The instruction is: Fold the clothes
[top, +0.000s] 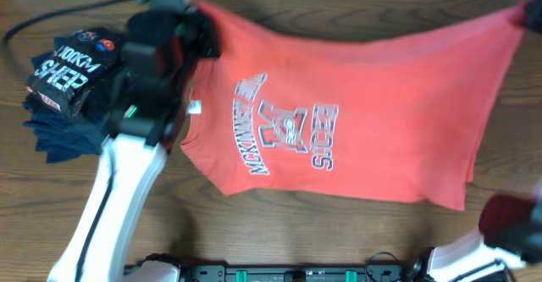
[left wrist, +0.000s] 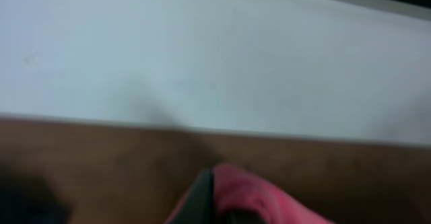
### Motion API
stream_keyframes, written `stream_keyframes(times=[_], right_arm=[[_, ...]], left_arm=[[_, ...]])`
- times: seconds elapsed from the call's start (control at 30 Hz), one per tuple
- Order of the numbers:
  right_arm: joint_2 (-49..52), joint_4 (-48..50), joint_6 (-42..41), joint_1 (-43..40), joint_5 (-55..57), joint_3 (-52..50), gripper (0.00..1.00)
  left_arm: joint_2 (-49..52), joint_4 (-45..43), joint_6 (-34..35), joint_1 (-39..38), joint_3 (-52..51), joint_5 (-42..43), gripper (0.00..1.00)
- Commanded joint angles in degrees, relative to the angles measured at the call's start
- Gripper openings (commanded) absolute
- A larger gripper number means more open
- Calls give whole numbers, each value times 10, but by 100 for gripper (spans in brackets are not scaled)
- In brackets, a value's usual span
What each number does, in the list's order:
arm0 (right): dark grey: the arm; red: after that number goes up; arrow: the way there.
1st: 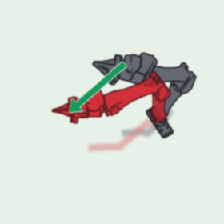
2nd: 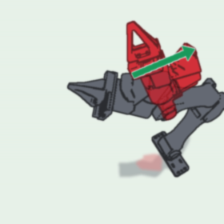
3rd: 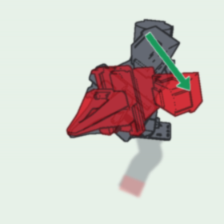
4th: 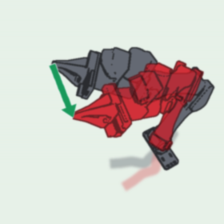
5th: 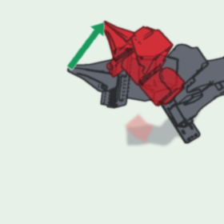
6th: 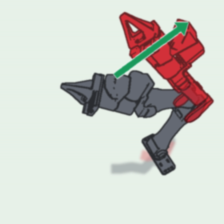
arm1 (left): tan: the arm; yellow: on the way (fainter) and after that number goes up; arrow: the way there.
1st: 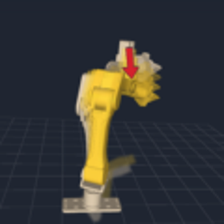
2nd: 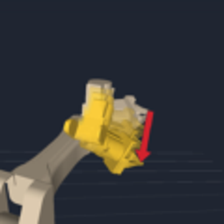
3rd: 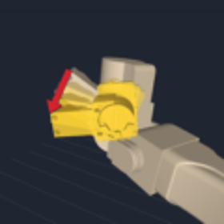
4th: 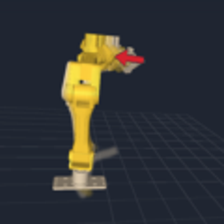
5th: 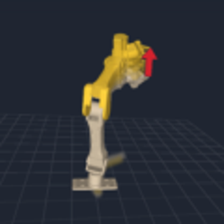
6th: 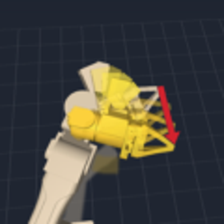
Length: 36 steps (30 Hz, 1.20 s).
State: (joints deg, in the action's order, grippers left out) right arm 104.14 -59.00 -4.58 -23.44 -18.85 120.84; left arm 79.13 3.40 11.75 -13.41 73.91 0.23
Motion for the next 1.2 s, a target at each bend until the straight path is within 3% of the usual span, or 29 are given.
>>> stream_keyframes(times=[0.0, 0.07, 0.2, 0.4, 0.5, 0.63, 0.73, 0.87, 0.97, 1.17], right_arm=[[36, 62, -49, 7, -7, 3, 1], [43, 112, -101, 5, -9, 4, 1], [32, 189, -151, -1, -28, 46, 1], [21, 133, -137, -15, 22, 180, 1], [21, 49, -107, -15, 57, 206, 1], [26, -84, -75, -15, 143, 189, 1], [31, -164, -37, -15, 188, 137, 1], [31, -200, -17, -15, 202, 33, 1], [31, -213, -21, -15, 226, -49, 1], [30, -222, -31, -29, 233, -174, 1]], left_arm=[[52, -100, -5, 7, 12, 1, 6], [76, -156, 14, 12, 26, -16, 6], [86, -164, 49, 37, 101, -27, 6], [85, -143, 49, 82, 230, 35, 6], [84, -56, 48, 87, 264, 99, 6], [84, 155, 45, 83, 265, 224, 6], [96, 354, 27, 70, 250, 244, 6], [124, 537, 7, 55, 213, 245, 6], [144, 610, 7, 40, 167, 249, 6], [151, 663, -35, 2, 30, 249, 6]])
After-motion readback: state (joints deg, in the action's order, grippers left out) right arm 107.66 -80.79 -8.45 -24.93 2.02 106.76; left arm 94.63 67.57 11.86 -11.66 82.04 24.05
